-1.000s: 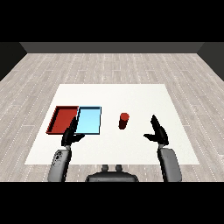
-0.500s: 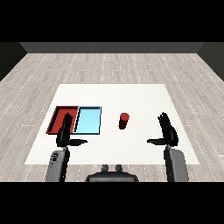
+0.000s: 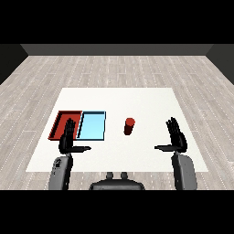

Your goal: Pick the red can and put it in the red box

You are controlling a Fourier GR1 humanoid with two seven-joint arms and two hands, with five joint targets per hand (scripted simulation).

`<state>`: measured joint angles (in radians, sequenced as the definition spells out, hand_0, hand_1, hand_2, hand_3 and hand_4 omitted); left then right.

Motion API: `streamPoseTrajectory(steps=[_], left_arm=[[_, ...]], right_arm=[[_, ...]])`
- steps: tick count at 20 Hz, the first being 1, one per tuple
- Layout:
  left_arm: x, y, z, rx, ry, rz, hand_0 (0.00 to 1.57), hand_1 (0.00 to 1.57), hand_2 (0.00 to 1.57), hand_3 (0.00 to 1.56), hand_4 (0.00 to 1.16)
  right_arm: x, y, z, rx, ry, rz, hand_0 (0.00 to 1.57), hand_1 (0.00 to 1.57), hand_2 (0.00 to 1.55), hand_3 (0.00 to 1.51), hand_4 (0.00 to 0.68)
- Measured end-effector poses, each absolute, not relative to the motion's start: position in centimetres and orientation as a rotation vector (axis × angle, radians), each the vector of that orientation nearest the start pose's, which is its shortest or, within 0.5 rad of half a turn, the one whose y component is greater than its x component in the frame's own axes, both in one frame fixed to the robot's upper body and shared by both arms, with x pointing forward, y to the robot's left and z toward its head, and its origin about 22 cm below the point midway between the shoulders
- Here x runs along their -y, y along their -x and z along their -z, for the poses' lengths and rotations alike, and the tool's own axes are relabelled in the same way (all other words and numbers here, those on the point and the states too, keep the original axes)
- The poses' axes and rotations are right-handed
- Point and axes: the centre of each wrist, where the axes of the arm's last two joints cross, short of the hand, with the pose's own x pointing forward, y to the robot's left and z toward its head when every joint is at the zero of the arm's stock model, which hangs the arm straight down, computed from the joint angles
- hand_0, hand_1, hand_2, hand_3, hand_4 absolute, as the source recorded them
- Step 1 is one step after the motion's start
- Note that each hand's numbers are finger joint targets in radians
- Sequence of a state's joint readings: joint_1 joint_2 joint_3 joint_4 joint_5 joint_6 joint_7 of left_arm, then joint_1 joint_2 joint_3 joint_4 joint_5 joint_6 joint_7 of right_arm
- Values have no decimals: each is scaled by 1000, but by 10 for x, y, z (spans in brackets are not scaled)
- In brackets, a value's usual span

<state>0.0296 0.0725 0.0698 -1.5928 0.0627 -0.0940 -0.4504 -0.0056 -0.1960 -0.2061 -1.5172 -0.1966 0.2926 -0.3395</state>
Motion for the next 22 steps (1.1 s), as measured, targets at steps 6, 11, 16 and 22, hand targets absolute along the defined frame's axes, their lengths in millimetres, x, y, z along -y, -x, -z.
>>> streamPoseTrajectory(steps=[6,11,16,22], left_arm=[[-268,-232,2,2037,6,20,0,0,0,0,0],[-263,-236,1,2040,2,23,0,0,0,0,0],[-263,-225,-3,2049,-2,25,0,0,0,0,0],[-266,-235,-9,2060,9,13,0,0,0,0,0]], right_arm=[[325,-233,-10,1888,-109,-48,0,0,0,0,0],[316,-252,-9,1869,-130,-27,0,0,0,0,0],[301,-262,-7,1846,-156,-17,0,0,0,0,0],[282,-276,-3,1824,-209,-21,0,0,0,0,0]])
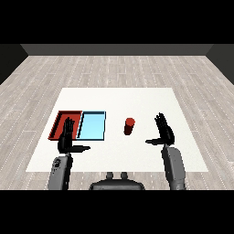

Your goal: Pick the red can and put it in the red box

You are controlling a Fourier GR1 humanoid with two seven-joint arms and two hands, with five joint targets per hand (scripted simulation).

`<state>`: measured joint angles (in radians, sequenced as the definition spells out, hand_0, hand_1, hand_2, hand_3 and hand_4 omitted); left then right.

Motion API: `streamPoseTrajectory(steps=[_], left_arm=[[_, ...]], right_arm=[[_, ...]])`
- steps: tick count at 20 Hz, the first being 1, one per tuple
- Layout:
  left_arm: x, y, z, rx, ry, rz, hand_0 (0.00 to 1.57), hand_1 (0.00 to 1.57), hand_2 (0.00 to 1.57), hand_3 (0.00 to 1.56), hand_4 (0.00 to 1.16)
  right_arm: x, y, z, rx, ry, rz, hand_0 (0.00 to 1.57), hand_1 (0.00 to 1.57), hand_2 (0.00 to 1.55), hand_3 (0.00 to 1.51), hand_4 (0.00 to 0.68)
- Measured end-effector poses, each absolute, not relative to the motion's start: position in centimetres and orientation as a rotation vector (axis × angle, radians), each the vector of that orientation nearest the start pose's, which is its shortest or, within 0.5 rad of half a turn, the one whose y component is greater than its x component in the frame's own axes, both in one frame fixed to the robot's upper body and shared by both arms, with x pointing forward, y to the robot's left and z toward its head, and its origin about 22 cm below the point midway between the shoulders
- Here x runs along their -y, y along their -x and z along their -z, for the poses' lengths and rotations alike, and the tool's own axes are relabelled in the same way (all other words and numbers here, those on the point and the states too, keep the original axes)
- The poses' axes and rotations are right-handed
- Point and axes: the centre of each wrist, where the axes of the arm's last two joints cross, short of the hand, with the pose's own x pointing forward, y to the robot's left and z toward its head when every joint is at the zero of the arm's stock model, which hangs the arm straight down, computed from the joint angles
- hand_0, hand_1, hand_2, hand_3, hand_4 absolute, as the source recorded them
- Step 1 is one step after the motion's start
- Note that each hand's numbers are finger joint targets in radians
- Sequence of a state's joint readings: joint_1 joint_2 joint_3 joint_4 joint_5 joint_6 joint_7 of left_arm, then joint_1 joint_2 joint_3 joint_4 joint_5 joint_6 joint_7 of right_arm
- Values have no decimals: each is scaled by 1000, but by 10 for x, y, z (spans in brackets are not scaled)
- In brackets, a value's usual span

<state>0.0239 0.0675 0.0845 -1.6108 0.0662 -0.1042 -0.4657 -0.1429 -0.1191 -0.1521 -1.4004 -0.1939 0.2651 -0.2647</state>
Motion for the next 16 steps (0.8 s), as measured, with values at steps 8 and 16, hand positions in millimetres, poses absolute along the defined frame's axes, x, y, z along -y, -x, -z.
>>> streamPoseTrajectory(steps=[8,16], left_arm=[[-266,-230,-4,2063,1,2,0,0,0,0,0],[-270,-220,-7,2062,18,-8,0,0,0,0,0]], right_arm=[[262,-279,4,1788,-271,2,0,0,0,0,0],[238,-295,28,1757,-303,-2,0,0,0,0,0]])
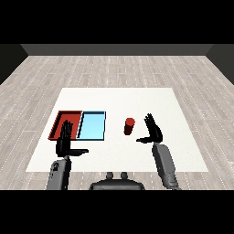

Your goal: Pick the red can and put it in the red box

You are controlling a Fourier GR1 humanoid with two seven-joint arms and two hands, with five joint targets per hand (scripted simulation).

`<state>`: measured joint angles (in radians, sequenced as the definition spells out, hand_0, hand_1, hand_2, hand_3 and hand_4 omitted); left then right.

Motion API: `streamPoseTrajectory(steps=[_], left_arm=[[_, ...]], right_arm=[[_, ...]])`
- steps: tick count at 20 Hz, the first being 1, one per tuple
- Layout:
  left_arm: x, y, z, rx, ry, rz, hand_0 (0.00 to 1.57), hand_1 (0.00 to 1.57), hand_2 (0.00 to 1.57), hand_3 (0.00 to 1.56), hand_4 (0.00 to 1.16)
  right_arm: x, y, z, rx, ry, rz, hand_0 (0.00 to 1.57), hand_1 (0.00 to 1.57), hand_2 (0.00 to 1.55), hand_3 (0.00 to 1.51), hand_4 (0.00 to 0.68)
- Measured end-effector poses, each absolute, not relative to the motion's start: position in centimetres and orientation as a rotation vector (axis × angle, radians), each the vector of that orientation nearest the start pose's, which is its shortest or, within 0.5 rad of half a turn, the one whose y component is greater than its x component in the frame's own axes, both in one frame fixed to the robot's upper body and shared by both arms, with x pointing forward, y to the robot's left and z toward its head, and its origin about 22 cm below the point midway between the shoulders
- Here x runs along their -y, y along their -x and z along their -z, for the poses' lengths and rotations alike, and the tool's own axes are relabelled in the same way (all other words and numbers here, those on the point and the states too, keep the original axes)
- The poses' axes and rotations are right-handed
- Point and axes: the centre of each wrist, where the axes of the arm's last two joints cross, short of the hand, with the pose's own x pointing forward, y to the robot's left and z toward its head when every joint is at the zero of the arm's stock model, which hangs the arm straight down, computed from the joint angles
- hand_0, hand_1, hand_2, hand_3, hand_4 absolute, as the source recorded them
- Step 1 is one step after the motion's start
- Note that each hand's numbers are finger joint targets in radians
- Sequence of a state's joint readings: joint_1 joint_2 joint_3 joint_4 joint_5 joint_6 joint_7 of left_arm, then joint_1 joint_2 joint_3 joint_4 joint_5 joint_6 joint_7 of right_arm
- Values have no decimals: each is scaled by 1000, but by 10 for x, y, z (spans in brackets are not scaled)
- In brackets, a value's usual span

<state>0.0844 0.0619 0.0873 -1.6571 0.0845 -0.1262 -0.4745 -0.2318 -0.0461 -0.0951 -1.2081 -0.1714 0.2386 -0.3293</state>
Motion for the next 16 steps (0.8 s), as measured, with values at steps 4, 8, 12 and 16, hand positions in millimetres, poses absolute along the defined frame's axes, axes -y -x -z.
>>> streamPoseTrajectory(steps=[4,8,12,16], left_arm=[[-265,-226,-13,2062,13,-12,0,0,0,0,0],[-275,-229,-12,2056,23,-25,0,0,0,0,0],[-267,-225,-9,2062,27,-31,0,0,0,0,0],[-272,-230,-10,2062,32,-31,0,0,0,0,0]], right_arm=[[230,-299,27,1752,-301,0,0,0,0,0,0],[221,-304,41,1753,-301,2,0,0,0,0,0],[218,-311,47,1740,-313,10,0,0,0,0,0],[215,-314,57,1733,-315,13,0,0,0,0,0]])
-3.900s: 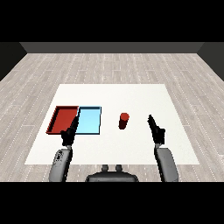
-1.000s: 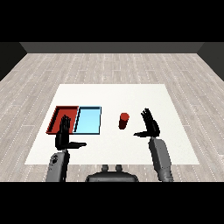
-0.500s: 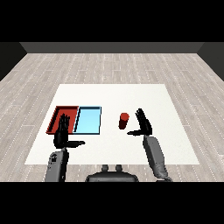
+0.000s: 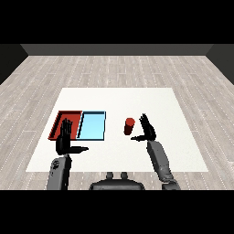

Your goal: Pick the red can and put it in the red box

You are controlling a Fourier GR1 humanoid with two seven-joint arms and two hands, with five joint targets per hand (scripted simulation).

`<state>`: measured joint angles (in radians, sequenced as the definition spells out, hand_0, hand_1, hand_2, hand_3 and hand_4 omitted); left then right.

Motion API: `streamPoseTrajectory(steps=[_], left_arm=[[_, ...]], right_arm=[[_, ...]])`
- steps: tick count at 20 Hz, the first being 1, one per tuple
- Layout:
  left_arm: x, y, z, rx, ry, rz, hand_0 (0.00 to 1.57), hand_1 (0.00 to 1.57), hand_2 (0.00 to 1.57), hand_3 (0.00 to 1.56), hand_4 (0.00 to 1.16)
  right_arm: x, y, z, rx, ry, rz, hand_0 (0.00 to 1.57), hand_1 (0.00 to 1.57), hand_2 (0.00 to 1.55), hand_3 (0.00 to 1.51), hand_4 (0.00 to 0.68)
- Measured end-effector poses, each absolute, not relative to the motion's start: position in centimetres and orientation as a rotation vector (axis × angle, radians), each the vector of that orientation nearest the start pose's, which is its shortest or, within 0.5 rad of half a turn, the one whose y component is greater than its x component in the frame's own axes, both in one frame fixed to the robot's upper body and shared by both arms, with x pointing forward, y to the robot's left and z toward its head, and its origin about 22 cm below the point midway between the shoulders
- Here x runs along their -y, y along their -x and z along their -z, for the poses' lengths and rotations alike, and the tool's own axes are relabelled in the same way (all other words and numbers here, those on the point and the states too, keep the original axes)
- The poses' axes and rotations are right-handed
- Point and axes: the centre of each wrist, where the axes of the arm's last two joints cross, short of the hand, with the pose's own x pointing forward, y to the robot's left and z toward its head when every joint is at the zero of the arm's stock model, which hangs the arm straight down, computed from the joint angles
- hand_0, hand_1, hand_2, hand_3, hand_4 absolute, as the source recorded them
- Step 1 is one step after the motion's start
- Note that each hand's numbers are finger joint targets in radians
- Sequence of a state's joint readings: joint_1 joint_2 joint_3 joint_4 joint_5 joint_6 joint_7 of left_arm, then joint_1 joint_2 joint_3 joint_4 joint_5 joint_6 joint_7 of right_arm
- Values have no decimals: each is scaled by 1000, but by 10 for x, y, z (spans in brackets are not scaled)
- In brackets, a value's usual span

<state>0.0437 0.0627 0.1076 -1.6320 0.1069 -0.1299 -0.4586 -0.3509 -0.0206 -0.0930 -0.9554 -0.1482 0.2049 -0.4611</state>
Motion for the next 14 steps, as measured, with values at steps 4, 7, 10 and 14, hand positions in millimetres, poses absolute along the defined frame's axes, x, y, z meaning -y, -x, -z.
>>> streamPoseTrajectory(steps=[4,7,10,14], left_arm=[[-273,-229,-14,2051,35,-34,0,0,0,0,0],[-272,-230,-8,2055,32,-35,0,0,0,0,0],[-273,-234,-7,2059,32,-28,0,0,0,0,0],[-280,-233,-9,2059,30,-33,0,0,0,0,0]], right_arm=[[205,-316,63,1723,-327,23,0,0,0,0,0],[202,-318,64,1710,-341,29,0,0,0,0,0],[196,-321,69,1700,-346,40,0,0,0,0,0],[186,-331,67,1691,-345,37,0,0,0,0,0]])
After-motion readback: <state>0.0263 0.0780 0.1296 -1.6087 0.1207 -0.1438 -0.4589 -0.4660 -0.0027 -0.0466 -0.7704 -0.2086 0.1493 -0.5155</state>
